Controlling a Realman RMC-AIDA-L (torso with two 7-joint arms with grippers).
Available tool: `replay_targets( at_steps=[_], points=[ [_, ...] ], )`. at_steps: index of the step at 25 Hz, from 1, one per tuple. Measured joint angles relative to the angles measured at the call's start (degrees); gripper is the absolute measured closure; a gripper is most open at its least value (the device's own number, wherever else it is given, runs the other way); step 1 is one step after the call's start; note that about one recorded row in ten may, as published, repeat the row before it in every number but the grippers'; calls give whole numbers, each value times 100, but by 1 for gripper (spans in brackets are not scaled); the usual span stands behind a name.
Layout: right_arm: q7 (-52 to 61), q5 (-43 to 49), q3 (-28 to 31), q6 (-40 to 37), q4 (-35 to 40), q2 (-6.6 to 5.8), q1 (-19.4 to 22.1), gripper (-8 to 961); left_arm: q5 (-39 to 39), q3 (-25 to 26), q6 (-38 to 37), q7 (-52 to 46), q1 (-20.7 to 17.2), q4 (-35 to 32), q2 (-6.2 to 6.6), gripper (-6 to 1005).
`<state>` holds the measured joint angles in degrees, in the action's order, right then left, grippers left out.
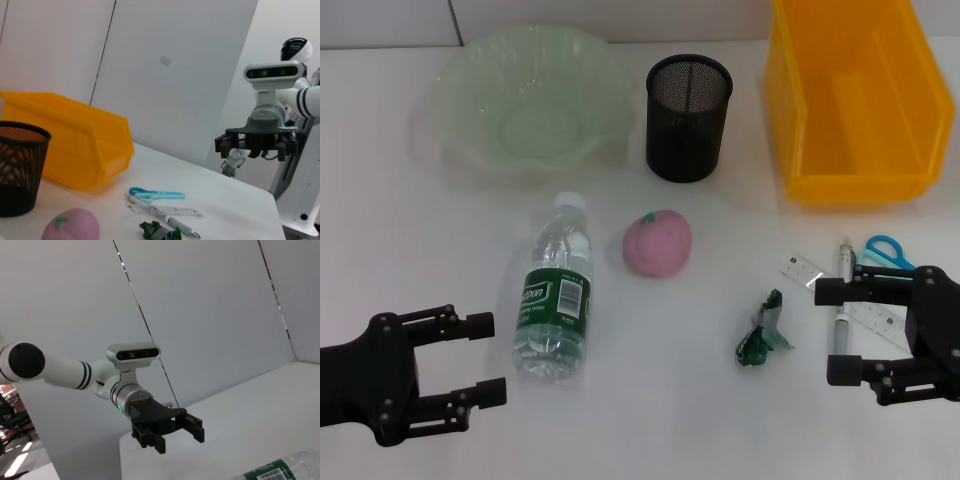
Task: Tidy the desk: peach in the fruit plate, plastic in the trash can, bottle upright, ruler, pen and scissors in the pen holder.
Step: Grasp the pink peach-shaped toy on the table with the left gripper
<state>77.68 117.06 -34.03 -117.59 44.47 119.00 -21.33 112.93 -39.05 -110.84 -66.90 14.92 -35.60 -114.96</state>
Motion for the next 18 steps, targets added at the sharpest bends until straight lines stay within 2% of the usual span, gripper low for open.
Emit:
replay_targets(
  at_steps=[16,18],
  points=[
    [10,0,19,63,0,0,19,126,-16,3,4,-339,108,-144,-2,283],
    [11,0,50,183,0,0,80,126,35,-25,165,-1116,307,-595,-25,284]
  ],
)
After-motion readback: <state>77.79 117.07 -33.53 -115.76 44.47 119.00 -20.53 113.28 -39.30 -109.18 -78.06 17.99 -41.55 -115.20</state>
